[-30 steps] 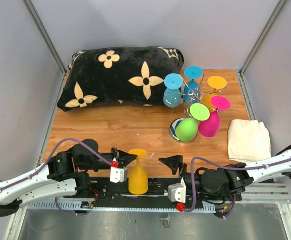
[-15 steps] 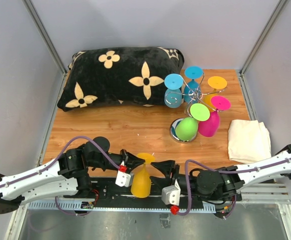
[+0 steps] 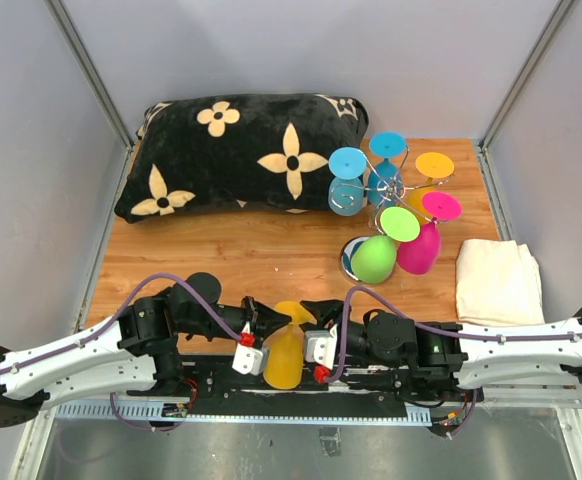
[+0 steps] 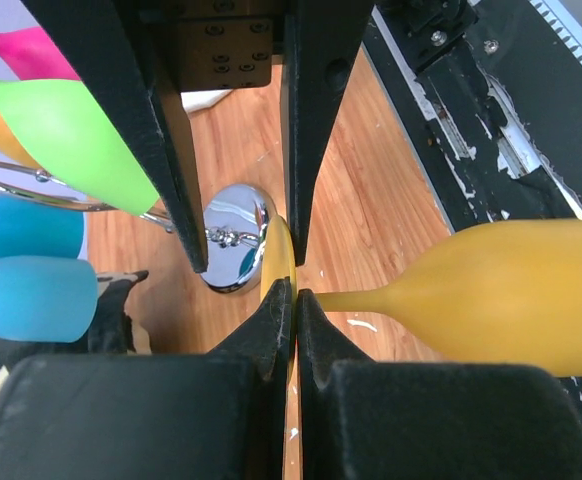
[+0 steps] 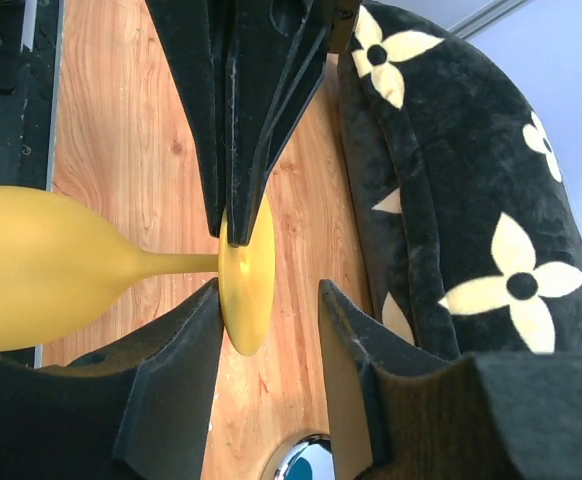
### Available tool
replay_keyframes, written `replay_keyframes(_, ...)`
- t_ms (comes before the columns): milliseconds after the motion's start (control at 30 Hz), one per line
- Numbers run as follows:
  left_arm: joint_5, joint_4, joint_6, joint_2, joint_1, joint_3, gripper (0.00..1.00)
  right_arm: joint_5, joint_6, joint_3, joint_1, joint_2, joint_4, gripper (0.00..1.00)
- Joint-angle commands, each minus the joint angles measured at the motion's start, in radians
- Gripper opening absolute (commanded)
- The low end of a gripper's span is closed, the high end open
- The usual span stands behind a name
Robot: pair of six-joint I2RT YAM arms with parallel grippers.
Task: Place the wine glass upside down on the wine glass rack
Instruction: Turn the wine glass upside down at the wine rack.
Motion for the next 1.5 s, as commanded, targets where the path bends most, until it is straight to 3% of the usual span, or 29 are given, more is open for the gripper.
replay_keyframes(0, 0.003, 0.029, 0.012, -0.008, -0.005, 0.021, 0.01, -0.066, 0.032, -0.01, -0.043, -0.001, 0.031, 0.42)
replay_keyframes(267, -0.042, 0.083, -0.009, 0.005, -0.005, 0.016, 0.0, -0.097, -0.015, -0.028, -0.079, 0.028, 0.075, 0.28)
replay_keyframes(500, -0.086, 0.162, -0.068, -0.018, -0.006, 0.001, 0.04, -0.092, -0.076, -0.049, -0.114, 0.017, 0.084, 0.01)
replay_keyframes(700, -0.268, 0.345, -0.27, -0.063, -0.006, -0.048, 0.39, -0.086, -0.154, -0.073, -0.169, -0.042, 0.116, 0.01)
replay_keyframes(833, -0.442, 0.451, -0.454, -0.109, -0.005, -0.071, 0.54, -0.045, -0.222, -0.098, -0.216, -0.09, 0.12, 0.01)
replay_keyframes(1133, -0.68, 0.519, -0.93, -0.245, -0.005, -0.124, 0.57, -0.022, -0.444, -0.158, -0.239, -0.256, 0.246, 0.01)
replay_keyframes(1467, -0.518, 0.684, -1.072, -0.235, -0.005, -0.23, 0.62, -0.123, -0.543, -0.067, -0.241, -0.254, 0.212, 0.02)
